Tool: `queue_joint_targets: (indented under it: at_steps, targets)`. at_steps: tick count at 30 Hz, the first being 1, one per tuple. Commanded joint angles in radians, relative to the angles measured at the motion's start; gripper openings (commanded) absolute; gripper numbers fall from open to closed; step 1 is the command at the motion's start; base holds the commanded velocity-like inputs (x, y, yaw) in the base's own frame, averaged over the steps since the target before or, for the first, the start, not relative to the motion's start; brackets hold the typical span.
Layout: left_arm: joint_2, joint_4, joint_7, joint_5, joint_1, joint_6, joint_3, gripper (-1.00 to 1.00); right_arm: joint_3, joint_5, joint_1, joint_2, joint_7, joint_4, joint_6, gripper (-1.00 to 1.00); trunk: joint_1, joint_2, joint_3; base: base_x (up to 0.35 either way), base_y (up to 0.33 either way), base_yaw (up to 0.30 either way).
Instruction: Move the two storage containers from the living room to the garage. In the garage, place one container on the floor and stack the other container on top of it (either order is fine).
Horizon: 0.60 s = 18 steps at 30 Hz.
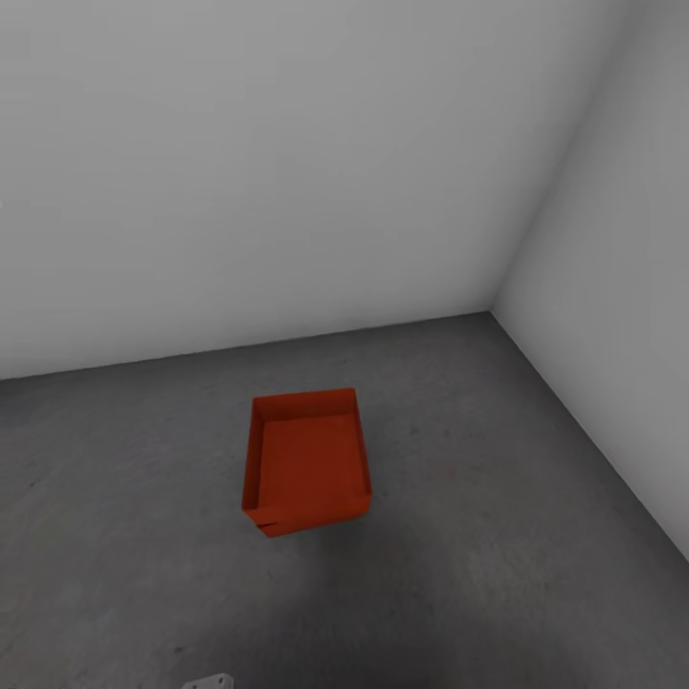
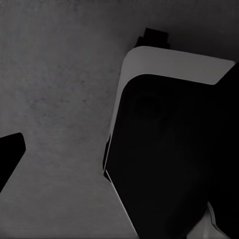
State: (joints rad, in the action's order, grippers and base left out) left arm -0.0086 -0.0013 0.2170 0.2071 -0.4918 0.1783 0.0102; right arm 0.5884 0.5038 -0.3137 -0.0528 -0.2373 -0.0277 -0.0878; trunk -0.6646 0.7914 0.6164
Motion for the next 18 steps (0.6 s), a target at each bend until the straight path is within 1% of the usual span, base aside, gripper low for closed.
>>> queue_joint_targets:
  at_steps: [1,2,4,5,18]
  targets:
    - [0.0,0.0,0.004,0.006,-0.001,0.003,0.0,1.0,0.008,0.009,-0.001,-0.001,0.0,-0.003,-0.006,1.0,0.0,0.001,-0.001,0.0,0.0,0.129]
    - [0.0,0.0,0.004,0.006,-0.001,0.003,0.0,1.0,0.008,0.007,-0.001,-0.001,0.0,-0.003,-0.006,1.0,0.0,0.001,-0.002,0.0,0.0,0.13]
    - [0.0,0.0,0.004,0.006,-0.001,0.003,0.0,1.0,0.008,-0.02,-0.001,-0.002,0.0,-0.003,-0.006,1.0,0.0,0.001,-0.006,0.0,0.0,0.134]
    - [0.0,0.0,0.004,0.006,-0.001,0.003,0.0,1.0,0.008,-0.024,-0.001,-0.002,0.0,-0.003,-0.006,1.0,0.0,0.001,-0.007,0.0,0.0,0.135]
    - [0.0,0.0,0.003,0.006,-0.001,0.003,0.0,1.0,0.008,-0.03,-0.001,-0.004,0.0,-0.003,-0.006,1.0,0.0,0.001,-0.027,0.0,0.0,0.128]
